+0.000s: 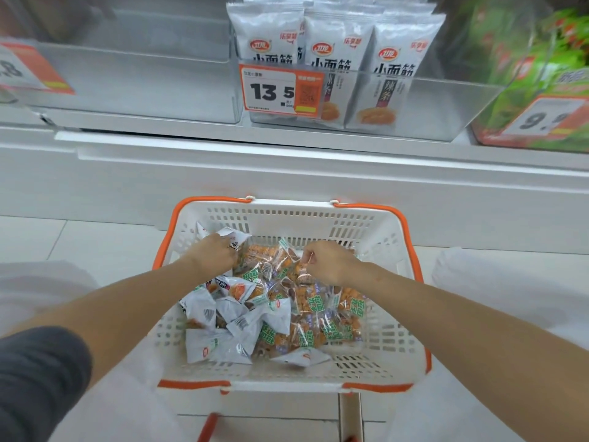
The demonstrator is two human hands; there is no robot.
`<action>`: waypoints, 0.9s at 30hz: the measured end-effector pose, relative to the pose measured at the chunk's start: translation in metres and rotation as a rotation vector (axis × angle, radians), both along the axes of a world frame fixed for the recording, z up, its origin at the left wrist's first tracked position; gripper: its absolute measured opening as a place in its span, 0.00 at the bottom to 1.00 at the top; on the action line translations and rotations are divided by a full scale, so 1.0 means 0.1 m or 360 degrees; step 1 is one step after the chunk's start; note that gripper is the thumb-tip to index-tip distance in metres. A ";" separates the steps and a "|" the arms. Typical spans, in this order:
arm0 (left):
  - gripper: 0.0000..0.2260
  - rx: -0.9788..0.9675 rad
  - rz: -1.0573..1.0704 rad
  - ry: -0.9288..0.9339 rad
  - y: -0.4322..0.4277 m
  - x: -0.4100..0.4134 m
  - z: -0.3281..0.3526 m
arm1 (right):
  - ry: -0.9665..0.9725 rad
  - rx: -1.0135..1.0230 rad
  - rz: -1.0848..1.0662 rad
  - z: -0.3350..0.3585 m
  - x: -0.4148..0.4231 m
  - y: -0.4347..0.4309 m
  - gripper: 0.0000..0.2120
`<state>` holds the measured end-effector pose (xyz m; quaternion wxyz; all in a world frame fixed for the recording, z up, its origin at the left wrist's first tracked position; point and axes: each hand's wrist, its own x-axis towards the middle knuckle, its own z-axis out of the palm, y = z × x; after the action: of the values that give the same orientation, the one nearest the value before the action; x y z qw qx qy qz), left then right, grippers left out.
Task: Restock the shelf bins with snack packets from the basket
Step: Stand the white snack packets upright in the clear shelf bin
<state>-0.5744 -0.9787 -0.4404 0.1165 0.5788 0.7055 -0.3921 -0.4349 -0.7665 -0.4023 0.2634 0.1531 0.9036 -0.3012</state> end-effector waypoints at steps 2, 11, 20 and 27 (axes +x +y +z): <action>0.13 -0.0045 -0.0047 -0.0023 0.01 0.03 0.00 | 0.0001 0.0008 -0.0003 -0.01 0.00 0.01 0.06; 0.10 0.1154 0.1059 -0.0780 0.39 0.11 0.49 | 0.0194 -0.0229 -0.0285 0.35 -0.19 0.22 0.07; 0.05 0.2092 0.2394 -0.2196 0.59 0.22 1.43 | 0.0421 -0.0745 -0.0648 0.92 -0.22 0.25 0.25; 0.08 0.1950 0.2530 -0.2280 0.69 0.15 1.60 | 0.0490 -0.0516 -0.0552 1.01 -0.22 0.27 0.15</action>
<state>-0.5594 -0.9100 -0.2800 0.3924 0.0322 0.7058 0.5889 -0.4571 -0.7394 -0.3014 0.0886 0.2136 0.8333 -0.5021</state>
